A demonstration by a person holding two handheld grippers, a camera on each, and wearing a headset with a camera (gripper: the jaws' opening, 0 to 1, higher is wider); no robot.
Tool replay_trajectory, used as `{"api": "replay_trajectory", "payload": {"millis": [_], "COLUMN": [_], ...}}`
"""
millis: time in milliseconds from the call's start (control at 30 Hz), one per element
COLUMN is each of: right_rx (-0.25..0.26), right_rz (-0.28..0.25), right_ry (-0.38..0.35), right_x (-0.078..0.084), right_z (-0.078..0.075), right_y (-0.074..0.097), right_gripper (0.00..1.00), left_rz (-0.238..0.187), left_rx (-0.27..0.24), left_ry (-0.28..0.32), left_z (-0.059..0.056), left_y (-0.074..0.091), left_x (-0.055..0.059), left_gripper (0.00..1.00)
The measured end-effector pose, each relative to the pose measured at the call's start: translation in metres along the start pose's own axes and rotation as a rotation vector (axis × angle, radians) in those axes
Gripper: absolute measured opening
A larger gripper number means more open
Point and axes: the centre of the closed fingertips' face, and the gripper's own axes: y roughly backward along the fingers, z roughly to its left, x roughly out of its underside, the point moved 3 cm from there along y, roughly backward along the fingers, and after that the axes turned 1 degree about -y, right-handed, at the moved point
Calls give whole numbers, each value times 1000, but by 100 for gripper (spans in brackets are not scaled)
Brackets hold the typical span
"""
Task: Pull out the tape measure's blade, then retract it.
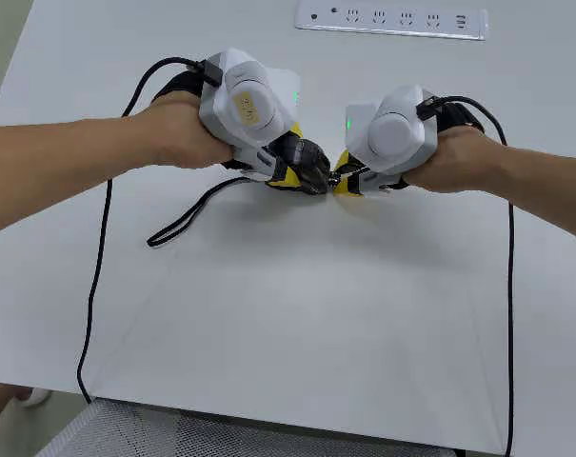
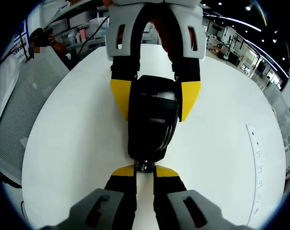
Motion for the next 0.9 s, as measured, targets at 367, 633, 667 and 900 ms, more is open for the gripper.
{"api": "replay_trajectory", "payload": {"millis": [367, 633, 667, 900], "right_rx": [-4, -1, 0, 4], "right_rz": [-2, 9, 9, 22], "right_ry": [-5, -5, -4, 4], "right_x": [6, 14, 15, 23], "right_z": [1, 2, 2, 3], "right_y": [6, 11, 12, 17], "right_gripper": [11, 11, 11, 10], "left_rz": [6, 8, 8, 10], "left_rx": [0, 3, 3, 6], "left_ry": [6, 6, 5, 2], "left_z": [1, 1, 1, 2], "left_y": [0, -1, -1, -2], "left_x": [0, 0, 0, 0], "left_gripper": [30, 30, 30, 30]}}
